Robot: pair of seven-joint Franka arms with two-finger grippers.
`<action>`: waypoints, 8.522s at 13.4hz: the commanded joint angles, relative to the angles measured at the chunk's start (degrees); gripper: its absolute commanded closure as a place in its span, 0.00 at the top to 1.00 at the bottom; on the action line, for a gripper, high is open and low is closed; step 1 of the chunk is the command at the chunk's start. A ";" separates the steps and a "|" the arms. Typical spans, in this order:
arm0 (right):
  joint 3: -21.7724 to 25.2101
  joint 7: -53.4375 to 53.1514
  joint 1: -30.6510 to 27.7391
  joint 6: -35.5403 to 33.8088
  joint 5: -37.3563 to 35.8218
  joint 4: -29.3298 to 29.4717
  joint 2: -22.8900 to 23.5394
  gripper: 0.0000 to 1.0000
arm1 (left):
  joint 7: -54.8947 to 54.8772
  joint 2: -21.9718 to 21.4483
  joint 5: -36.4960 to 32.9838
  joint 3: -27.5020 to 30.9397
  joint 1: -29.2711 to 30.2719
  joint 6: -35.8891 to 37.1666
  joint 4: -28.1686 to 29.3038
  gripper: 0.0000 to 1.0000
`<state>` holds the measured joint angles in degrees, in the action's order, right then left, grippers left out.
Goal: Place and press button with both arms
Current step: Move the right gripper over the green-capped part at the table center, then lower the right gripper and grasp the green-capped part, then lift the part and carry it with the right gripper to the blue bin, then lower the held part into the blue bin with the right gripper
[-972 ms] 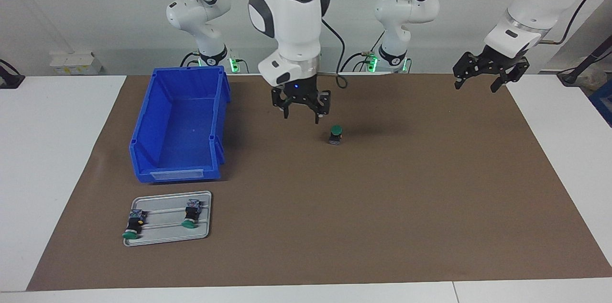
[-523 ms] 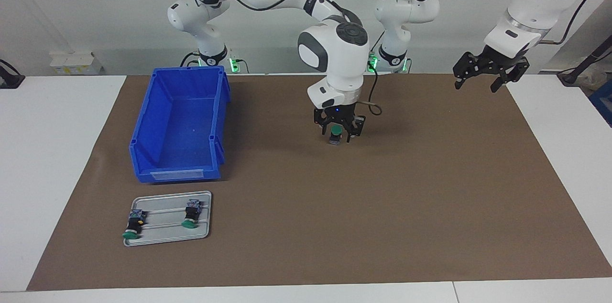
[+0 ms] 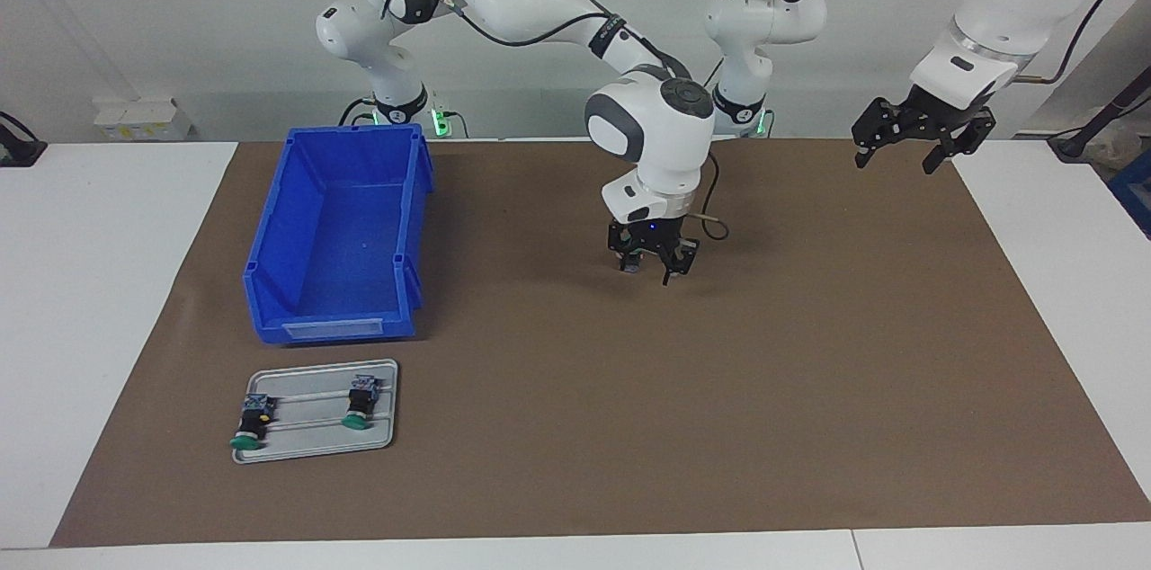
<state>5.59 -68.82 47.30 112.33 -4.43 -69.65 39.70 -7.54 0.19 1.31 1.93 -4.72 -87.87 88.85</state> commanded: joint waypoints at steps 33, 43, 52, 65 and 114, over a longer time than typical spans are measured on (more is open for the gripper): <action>-3.13 11.78 -0.37 9.75 1.97 -18.67 -6.74 0.72 | 0.50 -1.51 0.10 -0.61 0.86 0.24 1.59 1.00; -3.75 12.14 -0.54 10.28 3.99 -19.03 -6.92 0.65 | 0.50 -1.51 0.10 -0.53 0.86 0.24 1.59 1.00; -3.75 11.96 -0.54 10.63 3.99 -20.79 -7.53 0.54 | 0.50 -1.51 0.10 -0.53 0.86 0.24 1.59 1.00; -3.75 11.87 -0.63 10.63 4.61 -20.61 -7.45 0.36 | 0.50 -1.51 0.10 -0.53 0.86 0.24 1.59 1.00; -3.22 57.40 -44.58 30.84 4.16 -60.60 -32.14 0.26 | 0.50 -1.51 0.10 -0.53 0.86 0.24 1.59 1.00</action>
<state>2.62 -12.97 3.50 140.93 0.45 -128.46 8.07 -7.49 0.17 1.31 1.93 -4.72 -87.85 88.85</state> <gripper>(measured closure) 0.559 0.000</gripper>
